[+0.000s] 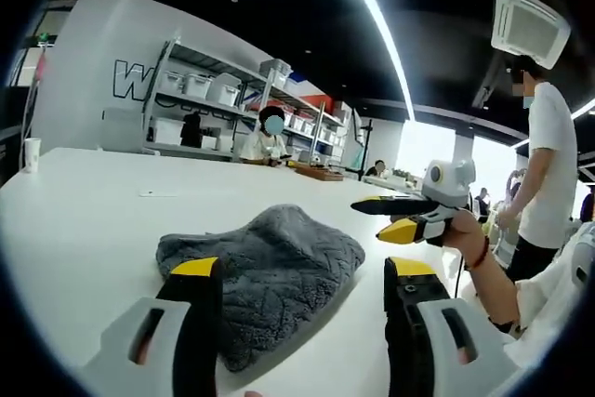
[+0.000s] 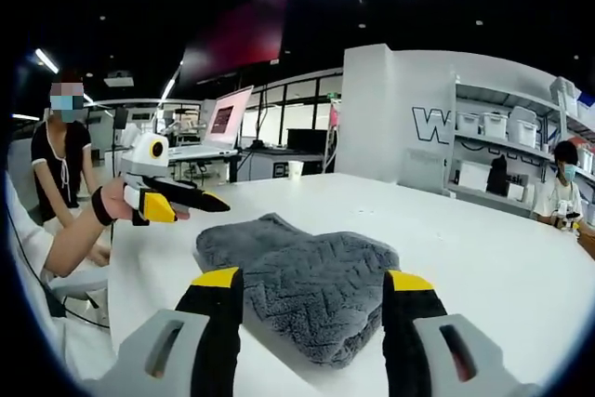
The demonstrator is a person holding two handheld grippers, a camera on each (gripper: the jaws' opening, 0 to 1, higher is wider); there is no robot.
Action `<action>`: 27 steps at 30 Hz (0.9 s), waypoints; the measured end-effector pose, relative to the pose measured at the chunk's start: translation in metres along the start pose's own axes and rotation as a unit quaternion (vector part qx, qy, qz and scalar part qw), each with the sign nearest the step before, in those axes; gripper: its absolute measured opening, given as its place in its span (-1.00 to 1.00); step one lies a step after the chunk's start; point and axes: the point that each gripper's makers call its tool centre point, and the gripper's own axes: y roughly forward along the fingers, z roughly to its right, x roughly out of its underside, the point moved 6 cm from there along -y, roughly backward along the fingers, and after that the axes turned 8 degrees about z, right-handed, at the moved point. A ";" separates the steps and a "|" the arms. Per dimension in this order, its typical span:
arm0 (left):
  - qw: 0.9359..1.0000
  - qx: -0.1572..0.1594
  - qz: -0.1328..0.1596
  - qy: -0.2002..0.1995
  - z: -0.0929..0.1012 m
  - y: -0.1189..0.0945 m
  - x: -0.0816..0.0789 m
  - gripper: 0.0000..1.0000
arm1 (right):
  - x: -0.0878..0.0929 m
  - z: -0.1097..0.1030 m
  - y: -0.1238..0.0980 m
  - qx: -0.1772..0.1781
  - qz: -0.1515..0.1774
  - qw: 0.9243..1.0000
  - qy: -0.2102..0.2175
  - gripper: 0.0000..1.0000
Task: Open the folded towel by lifting each exposed corner and separating the folded layers until the towel lies flat within the target outline without major curled edges
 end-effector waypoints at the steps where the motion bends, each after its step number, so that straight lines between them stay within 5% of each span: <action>1: 1.000 -0.002 0.002 0.000 -0.001 0.000 0.000 0.38 | 0.000 -0.001 0.000 0.000 0.000 1.000 0.000 0.15; 27: 1.000 -0.017 0.001 -0.014 -0.015 0.008 0.005 0.38 | 0.007 0.008 0.020 0.006 -0.002 1.000 0.026 0.08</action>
